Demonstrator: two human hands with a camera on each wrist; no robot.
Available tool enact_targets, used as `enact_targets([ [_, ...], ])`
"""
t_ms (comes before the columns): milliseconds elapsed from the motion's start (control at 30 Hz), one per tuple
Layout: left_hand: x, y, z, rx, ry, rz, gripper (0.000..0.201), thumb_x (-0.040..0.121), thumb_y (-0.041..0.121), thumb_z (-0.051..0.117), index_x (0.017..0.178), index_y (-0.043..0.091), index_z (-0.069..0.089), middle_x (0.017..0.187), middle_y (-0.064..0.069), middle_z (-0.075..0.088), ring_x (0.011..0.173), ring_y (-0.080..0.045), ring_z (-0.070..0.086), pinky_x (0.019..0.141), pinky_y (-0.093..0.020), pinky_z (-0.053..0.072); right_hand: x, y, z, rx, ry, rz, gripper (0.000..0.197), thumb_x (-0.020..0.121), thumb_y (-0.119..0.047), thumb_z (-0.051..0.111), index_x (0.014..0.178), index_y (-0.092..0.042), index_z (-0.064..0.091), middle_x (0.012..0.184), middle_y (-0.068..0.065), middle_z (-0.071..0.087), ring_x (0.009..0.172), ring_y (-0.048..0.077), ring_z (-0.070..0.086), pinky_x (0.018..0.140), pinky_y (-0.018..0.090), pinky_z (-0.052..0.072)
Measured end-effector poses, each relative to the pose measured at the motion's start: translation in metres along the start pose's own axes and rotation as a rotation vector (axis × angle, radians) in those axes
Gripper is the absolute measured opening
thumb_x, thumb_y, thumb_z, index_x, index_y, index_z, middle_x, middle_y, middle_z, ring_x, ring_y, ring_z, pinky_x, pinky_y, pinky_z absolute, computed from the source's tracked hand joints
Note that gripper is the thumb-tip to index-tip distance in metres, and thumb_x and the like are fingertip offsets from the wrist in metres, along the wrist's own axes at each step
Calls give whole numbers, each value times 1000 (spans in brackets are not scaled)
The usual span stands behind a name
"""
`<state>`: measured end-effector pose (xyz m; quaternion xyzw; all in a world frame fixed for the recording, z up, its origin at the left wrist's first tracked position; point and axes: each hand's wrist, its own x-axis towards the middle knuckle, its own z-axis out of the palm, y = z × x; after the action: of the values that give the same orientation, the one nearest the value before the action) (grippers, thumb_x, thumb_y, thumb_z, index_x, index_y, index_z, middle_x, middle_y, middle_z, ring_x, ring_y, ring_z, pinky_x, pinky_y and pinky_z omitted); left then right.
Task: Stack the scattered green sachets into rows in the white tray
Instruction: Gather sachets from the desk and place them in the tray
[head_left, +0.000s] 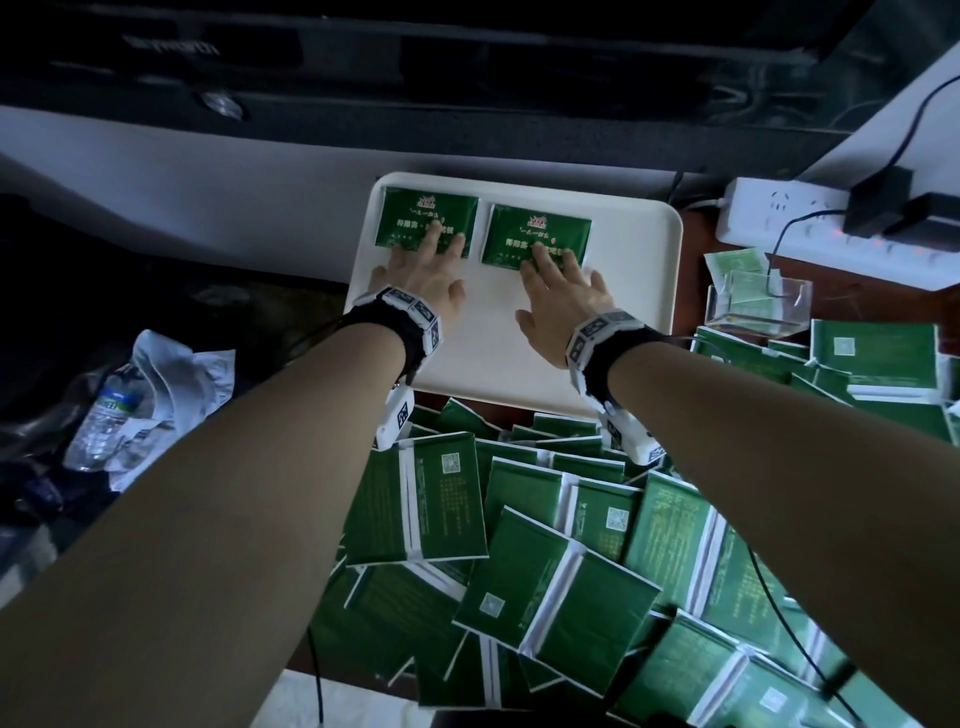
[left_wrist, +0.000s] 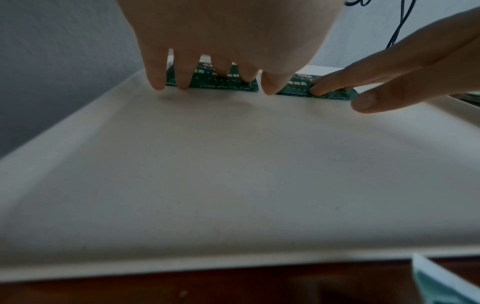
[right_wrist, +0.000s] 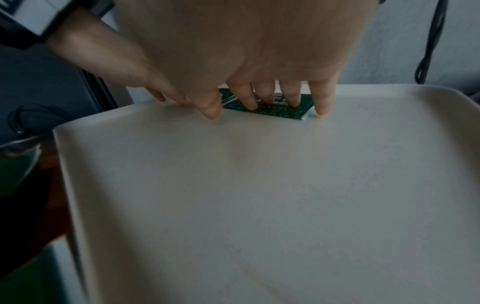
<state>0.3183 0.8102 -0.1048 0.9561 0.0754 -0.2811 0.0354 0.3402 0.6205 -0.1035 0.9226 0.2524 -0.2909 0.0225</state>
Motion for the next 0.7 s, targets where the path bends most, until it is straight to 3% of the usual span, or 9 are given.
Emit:
enact_targets([
  [700, 7, -3, 3, -8, 40, -3, 63, 101, 40, 33, 155, 37, -1, 164, 8, -11, 147, -39, 13, 108, -63, 32, 11, 2, -2, -3, 31, -6, 70, 102, -44, 35, 158, -18, 2, 165, 1, -13, 151, 33, -3, 120, 58, 13],
])
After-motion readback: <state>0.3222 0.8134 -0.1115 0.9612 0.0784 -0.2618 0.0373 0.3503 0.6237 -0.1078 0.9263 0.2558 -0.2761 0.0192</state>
